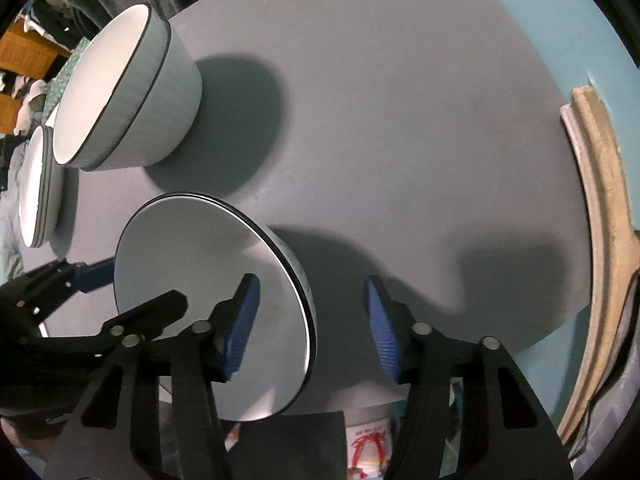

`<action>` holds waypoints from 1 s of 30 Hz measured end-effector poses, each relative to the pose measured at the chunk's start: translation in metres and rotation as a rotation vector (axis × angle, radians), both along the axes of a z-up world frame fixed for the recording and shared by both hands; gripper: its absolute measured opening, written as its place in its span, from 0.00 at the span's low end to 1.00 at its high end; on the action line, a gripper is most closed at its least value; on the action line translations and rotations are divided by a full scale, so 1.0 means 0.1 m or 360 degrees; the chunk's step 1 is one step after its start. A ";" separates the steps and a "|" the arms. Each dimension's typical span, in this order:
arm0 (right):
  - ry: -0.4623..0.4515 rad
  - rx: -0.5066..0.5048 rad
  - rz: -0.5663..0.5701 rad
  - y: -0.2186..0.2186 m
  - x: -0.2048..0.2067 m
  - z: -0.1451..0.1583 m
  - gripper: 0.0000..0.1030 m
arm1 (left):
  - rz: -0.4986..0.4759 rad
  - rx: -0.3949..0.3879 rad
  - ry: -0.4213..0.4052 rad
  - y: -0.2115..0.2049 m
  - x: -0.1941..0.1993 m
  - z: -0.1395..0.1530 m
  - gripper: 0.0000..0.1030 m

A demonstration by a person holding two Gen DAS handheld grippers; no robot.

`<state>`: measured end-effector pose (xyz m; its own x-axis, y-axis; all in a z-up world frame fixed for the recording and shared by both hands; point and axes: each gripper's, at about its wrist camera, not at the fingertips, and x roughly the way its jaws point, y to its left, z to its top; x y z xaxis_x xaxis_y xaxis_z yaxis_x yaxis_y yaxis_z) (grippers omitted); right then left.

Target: Organize plates and bowls

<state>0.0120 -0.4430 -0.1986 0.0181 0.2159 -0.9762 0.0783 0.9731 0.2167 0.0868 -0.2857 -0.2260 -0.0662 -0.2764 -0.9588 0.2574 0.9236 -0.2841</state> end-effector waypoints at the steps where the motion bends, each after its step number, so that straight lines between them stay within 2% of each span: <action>1: 0.0007 0.0011 -0.0003 0.00 0.00 -0.01 0.43 | 0.0011 -0.0010 0.0011 0.01 0.00 -0.01 0.49; 4: 0.0020 0.0039 -0.0012 0.03 0.03 -0.03 0.35 | 0.0029 -0.0030 0.0045 0.04 0.02 -0.04 0.40; 8: 0.0042 0.0065 -0.0010 0.09 0.04 -0.05 0.18 | 0.0056 -0.0102 0.0107 0.05 0.04 -0.05 0.29; 12: 0.0040 0.0036 -0.0006 0.19 -0.01 -0.03 0.13 | -0.0004 -0.0090 0.0090 0.01 0.01 -0.02 0.11; 14: 0.0047 0.0070 -0.0020 0.19 -0.01 -0.02 0.10 | -0.0014 -0.0061 0.0067 0.02 -0.01 -0.02 0.11; 20: 0.0065 0.0096 0.0015 0.40 -0.02 0.01 0.10 | 0.0015 -0.0025 0.0049 0.17 -0.10 0.03 0.11; 28: 0.0072 0.0149 0.0115 0.81 0.06 0.05 0.10 | 0.0098 0.0017 0.0047 0.61 -0.17 0.10 0.11; 30: 0.0073 0.0160 0.0134 0.73 0.04 0.03 0.10 | 0.0120 0.0029 0.0049 0.71 -0.17 0.09 0.11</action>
<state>0.0164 -0.3702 -0.1960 -0.0484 0.3115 -0.9490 0.0096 0.9502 0.3114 0.0695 -0.2146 -0.2172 -0.0752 -0.2640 -0.9616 0.1783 0.9452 -0.2735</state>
